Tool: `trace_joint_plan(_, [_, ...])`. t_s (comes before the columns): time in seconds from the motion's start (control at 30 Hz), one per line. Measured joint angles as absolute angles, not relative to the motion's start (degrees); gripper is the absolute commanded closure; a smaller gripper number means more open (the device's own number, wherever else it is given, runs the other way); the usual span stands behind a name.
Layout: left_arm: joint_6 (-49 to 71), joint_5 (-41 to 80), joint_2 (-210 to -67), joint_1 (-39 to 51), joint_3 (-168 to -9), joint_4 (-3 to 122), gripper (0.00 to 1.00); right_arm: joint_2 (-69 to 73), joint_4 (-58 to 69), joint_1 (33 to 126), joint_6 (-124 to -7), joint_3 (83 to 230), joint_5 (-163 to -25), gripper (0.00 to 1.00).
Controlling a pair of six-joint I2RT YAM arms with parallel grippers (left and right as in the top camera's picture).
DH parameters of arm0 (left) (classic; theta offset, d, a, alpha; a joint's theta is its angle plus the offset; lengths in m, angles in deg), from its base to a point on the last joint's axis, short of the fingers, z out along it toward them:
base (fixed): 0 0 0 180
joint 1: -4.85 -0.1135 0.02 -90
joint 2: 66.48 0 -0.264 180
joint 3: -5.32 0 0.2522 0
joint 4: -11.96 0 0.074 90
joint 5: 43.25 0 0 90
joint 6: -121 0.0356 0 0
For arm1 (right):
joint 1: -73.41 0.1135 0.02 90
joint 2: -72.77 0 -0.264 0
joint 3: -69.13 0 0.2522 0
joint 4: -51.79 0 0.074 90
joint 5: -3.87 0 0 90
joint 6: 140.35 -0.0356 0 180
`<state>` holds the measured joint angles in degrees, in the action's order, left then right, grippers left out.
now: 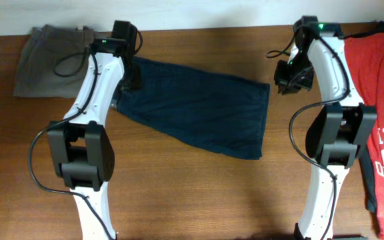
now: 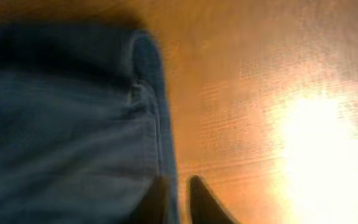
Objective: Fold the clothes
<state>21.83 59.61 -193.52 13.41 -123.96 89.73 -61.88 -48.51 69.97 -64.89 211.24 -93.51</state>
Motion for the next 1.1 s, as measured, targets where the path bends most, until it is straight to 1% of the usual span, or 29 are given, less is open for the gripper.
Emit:
trace_joint_plan(0.1, [24.34,59.02,-193.48,13.32,-123.96,87.34,0.16,-61.88,-54.28,70.17,-62.97,211.96,-93.66,0.66])
trace_joint_plan(0.2, [27.08,58.56,-193.48,12.93,-123.96,84.2,0.16,-61.88,-55.94,70.32,-61.38,210.48,-94.07,0.63])
trace_joint_plan(0.27, [29.35,57.08,-193.48,12.01,-123.96,83.08,0.14,-61.88,-55.79,70.6,-59.85,208.47,-94.82,0.61])
trace_joint_plan(0.3, [30.55,55.68,-193.5,11.27,-123.96,82.95,0.13,-61.88,-55.57,70.84,-59.28,207.42,-95.1,0.59])
trace_joint_plan(0.33, [31.69,54.04,-193.5,10.33,-123.96,82.86,0.08,-61.88,-55.18,71.3,-58.93,205.95,-95.43,0.56])
trace_joint_plan(0.43, [34.62,48.86,-193.83,6.87,-123.96,82.84,0.04,-61.88,-53.47,73.1,-57.88,202.72,-95.98,0.5])
trace_joint_plan(0.47, [35.77,46.87,-194.27,5.56,-124.01,82.82,0.01,-61.88,-52.68,73.86,-57.7,201.78,-96.17,0.47])
trace_joint_plan(0.53, [38.29,42.59,-195.53,3.29,-124.07,82.86,0.01,-61.88,-51.55,75.46,-57.38,200.62,-96.37,0.45])
trace_joint_plan(0.67, [41.81,36.95,-198.68,0.8,-124.05,82.91,0.01,-61.88,-50.15,78.47,-57.11,199.96,-96.57,0.44])
trace_joint_plan(0.8, [43.51,34.17,-200.61,1.32,-124.05,82.32,0.02,-61.88,-49.58,80.46,-56.98,199.96,-96.74,0.44])
trace_joint_plan(0.9, [44.04,32.18,-201.48,1.98,-124.05,82.21,0.05,-61.88,-49.49,81.12,-56.96,199.96,-96.74,0.44])
trace_joint_plan(1.1, [44.56,29.25,-204.78,2.46,-124.07,82.77,0.05,-61.88,-49.47,81.12,-56.98,199.96,-96.74,0.44])
